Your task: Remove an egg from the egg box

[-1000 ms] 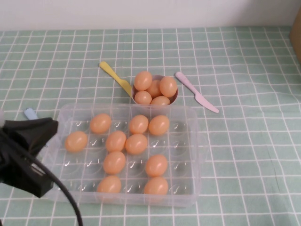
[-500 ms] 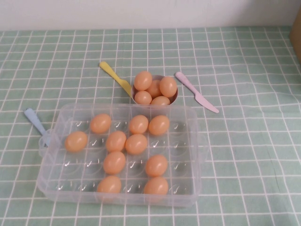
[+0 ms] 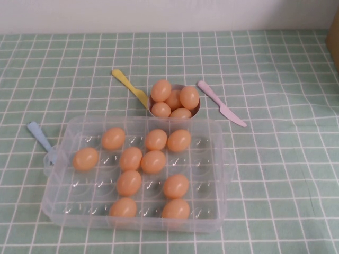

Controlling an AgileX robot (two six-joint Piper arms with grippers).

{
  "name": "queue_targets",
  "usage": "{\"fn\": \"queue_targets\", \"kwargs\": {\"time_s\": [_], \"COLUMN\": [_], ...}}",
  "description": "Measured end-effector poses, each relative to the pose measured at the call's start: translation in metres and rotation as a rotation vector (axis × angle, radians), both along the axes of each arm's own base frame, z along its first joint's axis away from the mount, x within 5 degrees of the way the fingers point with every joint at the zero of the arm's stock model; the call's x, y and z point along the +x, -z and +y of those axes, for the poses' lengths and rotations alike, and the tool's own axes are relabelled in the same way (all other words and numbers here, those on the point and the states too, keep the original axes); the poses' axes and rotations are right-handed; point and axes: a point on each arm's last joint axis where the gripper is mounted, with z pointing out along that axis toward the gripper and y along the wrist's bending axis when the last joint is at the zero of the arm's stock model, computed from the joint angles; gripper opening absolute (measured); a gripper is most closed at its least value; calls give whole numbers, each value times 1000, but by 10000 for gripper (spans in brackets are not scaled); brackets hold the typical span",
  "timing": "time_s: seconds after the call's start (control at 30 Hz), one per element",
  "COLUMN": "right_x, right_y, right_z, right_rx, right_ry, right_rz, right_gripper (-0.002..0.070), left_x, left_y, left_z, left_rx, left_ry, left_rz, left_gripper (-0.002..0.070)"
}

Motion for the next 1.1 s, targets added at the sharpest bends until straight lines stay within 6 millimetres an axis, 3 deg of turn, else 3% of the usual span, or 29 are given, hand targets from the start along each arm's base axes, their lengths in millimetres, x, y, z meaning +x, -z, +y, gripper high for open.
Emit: {"fn": "queue_targets", "kwargs": {"time_s": [0.4, 1.1], "right_x": [0, 0], "right_y": [0, 0], "right_z": [0, 0], "right_rx": [0, 0], "right_ry": [0, 0], "right_rz": [0, 0], "right_gripper": [-18, -18], "left_x": [-2, -2], "left_y": [43, 46], "left_z": [1, 1], "left_rx": [-26, -20], "left_ry": [-9, -12], "left_rz": [430, 457], "left_gripper": [-3, -3]}}
